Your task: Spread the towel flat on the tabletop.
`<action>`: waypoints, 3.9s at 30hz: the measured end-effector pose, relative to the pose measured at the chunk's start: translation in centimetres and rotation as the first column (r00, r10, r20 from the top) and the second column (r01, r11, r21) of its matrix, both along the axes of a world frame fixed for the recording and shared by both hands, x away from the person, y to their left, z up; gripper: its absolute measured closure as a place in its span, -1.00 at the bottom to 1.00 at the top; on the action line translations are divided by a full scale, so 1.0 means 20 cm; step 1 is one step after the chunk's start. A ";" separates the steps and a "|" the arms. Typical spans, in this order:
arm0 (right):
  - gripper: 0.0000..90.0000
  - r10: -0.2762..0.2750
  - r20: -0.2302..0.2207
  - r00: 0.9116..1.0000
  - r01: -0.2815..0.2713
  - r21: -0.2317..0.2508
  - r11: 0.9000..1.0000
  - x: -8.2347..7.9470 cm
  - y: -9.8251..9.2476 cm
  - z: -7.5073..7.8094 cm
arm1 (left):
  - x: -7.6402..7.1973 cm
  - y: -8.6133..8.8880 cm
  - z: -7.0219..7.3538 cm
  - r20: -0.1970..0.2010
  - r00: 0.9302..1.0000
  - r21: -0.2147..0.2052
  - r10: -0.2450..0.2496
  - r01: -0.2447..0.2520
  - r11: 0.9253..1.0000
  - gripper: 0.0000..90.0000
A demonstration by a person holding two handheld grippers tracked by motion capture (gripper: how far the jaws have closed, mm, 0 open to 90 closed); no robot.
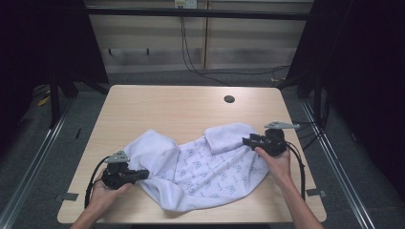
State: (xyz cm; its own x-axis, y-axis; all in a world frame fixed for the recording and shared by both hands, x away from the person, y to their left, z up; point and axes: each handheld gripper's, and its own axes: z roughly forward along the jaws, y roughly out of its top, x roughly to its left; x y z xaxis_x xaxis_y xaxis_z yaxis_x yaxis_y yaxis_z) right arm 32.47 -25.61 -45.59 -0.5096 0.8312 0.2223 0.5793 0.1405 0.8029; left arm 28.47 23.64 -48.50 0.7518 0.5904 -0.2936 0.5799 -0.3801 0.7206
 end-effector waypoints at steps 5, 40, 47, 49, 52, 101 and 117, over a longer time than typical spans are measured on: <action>0.21 0.171 -0.035 0.985 -0.171 0.012 0.985 -0.17 0.20 0.00 | -0.05 -0.04 0.01 -0.011 0.999 -0.058 -0.039 0.039 0.998 0.94; 1.00 0.155 -0.096 0.983 -0.172 -0.196 0.965 0.04 0.24 -0.24 | -0.10 -0.45 -0.03 -0.029 0.981 -0.064 -0.190 0.187 0.980 0.88; 0.71 0.155 -0.074 0.985 -0.164 -0.135 0.977 0.00 0.21 -0.18 | -0.09 -0.30 0.06 0.010 0.991 -0.163 -0.136 0.135 0.977 0.47; 0.68 0.185 -0.039 0.982 -0.188 -0.098 0.977 -0.05 0.24 -0.12 | -0.07 -0.26 0.07 0.020 0.994 -0.168 -0.111 0.113 0.979 0.50; 0.68 0.259 -0.012 0.966 -0.260 -0.052 0.964 -0.13 0.32 -0.06 | 0.01 -0.09 0.07 0.046 0.999 -0.137 0.014 -0.008 0.991 0.73; 0.31 0.120 -0.063 0.991 -0.122 -0.025 0.992 -0.33 0.07 -0.10 | 0.01 -0.11 0.01 -0.012 1.000 0.020 -0.012 0.012 1.000 0.63; 0.26 0.121 -0.121 0.985 -0.134 -0.105 0.985 -0.04 0.11 -0.23 | 0.31 0.06 -0.06 -0.030 0.993 0.016 0.114 -0.114 0.993 0.38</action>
